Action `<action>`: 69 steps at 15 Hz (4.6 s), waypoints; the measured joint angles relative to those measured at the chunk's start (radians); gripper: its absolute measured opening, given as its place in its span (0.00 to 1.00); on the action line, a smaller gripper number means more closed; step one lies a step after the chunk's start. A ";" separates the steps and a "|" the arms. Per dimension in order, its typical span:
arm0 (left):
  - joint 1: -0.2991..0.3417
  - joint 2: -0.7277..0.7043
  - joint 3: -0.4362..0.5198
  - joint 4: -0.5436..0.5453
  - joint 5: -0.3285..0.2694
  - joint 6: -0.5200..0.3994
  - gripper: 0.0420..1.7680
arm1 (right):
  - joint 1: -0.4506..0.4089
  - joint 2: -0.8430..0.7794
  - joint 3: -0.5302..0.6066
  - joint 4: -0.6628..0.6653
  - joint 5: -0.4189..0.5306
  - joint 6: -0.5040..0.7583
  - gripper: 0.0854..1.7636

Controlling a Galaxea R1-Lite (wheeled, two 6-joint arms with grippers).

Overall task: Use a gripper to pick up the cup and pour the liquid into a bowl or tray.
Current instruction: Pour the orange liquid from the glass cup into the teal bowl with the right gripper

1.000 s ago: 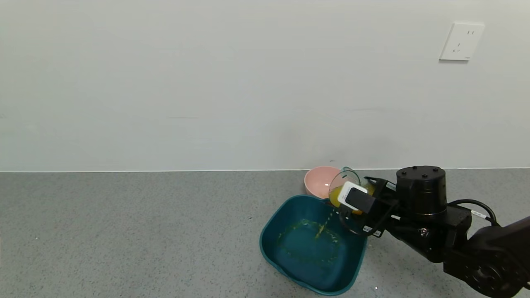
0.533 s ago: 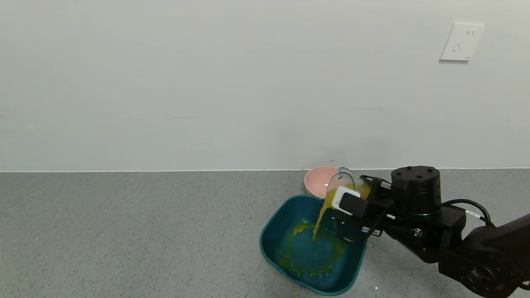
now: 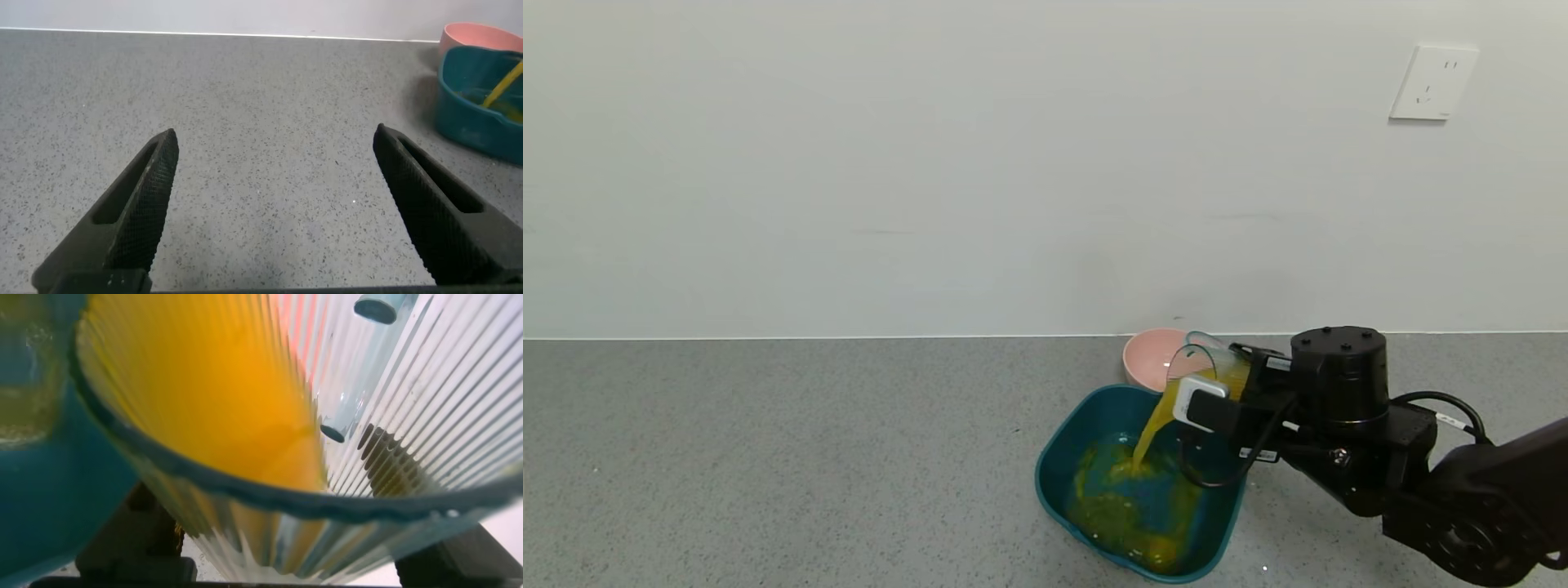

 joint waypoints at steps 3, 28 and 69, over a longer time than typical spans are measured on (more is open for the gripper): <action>0.000 0.000 0.000 0.000 0.000 0.000 0.97 | -0.003 0.000 -0.004 0.001 0.000 -0.034 0.77; 0.000 0.000 0.000 0.000 0.000 0.000 0.97 | 0.021 0.007 -0.010 0.001 0.000 -0.275 0.77; 0.000 0.000 0.000 0.000 0.000 0.000 0.97 | 0.013 0.020 -0.056 -0.003 0.000 -0.644 0.77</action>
